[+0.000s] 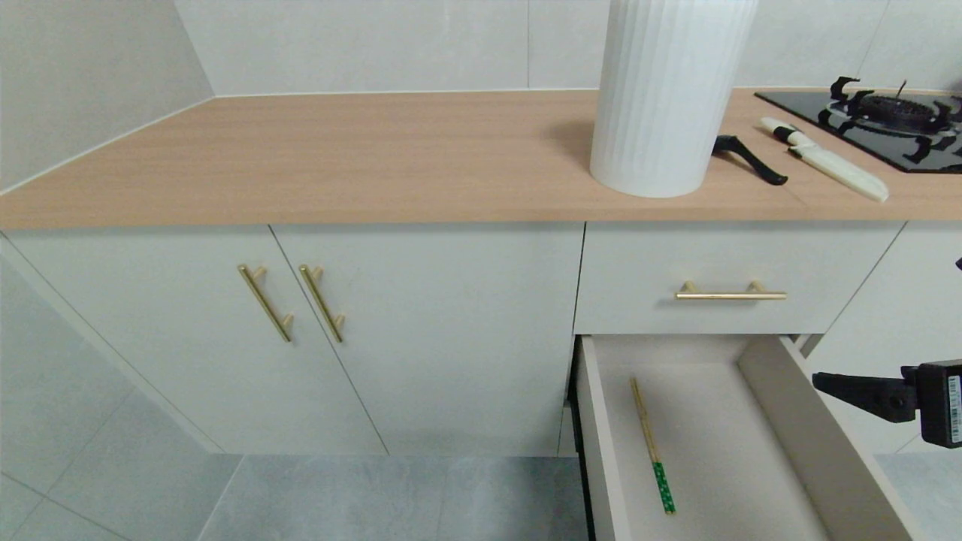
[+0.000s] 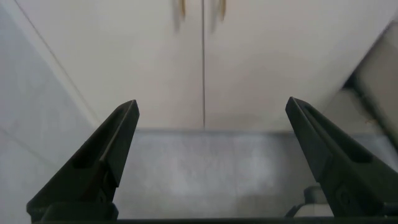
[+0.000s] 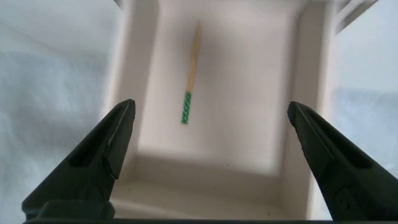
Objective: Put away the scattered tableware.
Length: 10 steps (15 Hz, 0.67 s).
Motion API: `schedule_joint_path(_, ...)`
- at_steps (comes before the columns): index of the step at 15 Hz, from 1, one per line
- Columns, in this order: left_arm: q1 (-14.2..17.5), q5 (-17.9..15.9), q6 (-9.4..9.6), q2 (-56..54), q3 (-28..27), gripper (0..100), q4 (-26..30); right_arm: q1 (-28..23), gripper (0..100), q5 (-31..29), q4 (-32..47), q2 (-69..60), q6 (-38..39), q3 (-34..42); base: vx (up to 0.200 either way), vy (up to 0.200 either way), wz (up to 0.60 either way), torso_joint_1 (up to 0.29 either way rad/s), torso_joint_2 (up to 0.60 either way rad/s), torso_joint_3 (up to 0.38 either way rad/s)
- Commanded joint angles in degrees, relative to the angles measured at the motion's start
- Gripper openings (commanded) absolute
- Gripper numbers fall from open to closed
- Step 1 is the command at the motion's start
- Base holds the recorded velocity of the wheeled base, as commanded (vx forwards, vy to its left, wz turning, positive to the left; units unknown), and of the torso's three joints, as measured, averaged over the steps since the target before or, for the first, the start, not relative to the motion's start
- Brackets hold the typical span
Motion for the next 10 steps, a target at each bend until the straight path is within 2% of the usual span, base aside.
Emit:
schedule_joint_path(1, 0.0, 0.0, -0.01, 0.1, 0.0, 100, 0.0, 0.0, 100, 0.0, 0.0, 0.1, 0.0, 0.1, 0.0, 0.0, 0.0, 0.027, -0.54, -0.251)
schedule_joint_path(3, 0.0, 0.0, -0.01, 0.1, 0.0, 100, 0.0, 0.0, 100, 0.1, 0.0, 0.0, -0.7, 0.4, 0.0, 0.0, 0.0, 0.071, -0.5, -0.254)
schedule_joint_path(6, 0.0, 0.0, -0.01, 0.1, 0.0, 100, 0.0, 0.0, 100, 0.1, -0.1, 0.1, -0.7, 0.5, 0.0, 0.0, 0.0, 0.336, -0.48, -0.261)
schedule_joint_path(10, 0.0, 0.0, -0.01, 0.1, 0.0, 100, 0.0, 0.0, 100, 0.1, -0.4, 0.0, -0.8, 0.6, 0.0, 0.0, 0.0, 0.259, -0.49, -0.265)
